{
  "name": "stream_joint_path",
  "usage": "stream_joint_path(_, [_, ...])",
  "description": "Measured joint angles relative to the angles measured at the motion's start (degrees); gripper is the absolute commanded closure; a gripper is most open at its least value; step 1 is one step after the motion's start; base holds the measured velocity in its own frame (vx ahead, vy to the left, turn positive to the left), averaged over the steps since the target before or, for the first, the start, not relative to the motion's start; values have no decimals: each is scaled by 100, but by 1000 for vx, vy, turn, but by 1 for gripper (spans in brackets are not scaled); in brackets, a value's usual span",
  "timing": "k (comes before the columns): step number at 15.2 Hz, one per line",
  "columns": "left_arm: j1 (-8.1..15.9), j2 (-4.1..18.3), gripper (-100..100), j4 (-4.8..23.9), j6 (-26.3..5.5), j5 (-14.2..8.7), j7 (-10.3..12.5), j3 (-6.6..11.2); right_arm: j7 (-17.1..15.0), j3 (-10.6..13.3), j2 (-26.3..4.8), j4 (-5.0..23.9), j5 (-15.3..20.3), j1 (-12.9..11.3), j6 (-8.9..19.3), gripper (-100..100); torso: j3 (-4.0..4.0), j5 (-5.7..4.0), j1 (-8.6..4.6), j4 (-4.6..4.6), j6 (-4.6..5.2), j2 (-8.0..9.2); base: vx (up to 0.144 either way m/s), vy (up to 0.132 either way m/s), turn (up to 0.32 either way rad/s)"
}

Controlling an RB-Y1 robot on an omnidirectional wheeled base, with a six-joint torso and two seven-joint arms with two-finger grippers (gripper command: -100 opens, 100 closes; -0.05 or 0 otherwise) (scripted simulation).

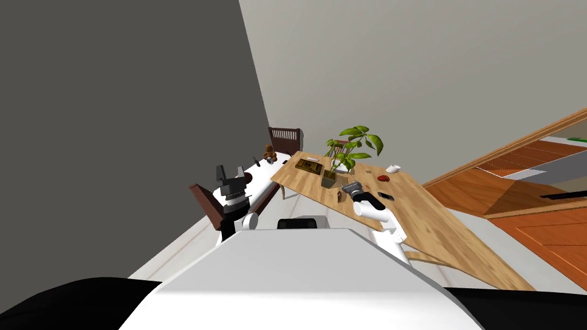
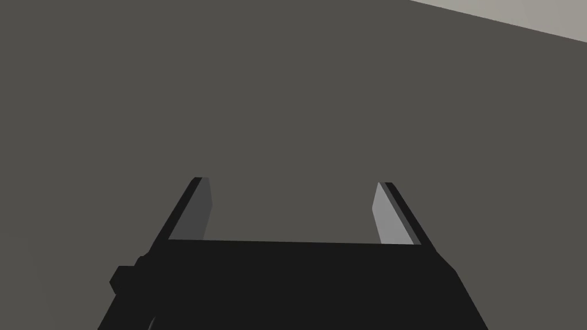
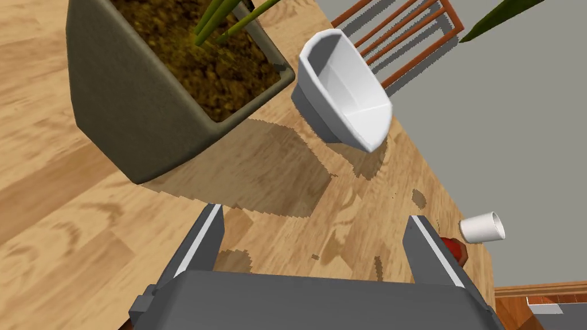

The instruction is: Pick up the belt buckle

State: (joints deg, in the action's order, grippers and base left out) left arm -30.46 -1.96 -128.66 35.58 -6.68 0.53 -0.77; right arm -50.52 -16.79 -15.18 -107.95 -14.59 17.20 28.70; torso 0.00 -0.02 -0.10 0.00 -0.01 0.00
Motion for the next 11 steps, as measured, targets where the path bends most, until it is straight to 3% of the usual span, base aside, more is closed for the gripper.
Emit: stream_joint_path(11, [-1,0,0,0,0,0,0,0,-1196,-371,-113,513,-198,-316,1136,-100,0,0,1,0,2,-1,-8,-14,85])
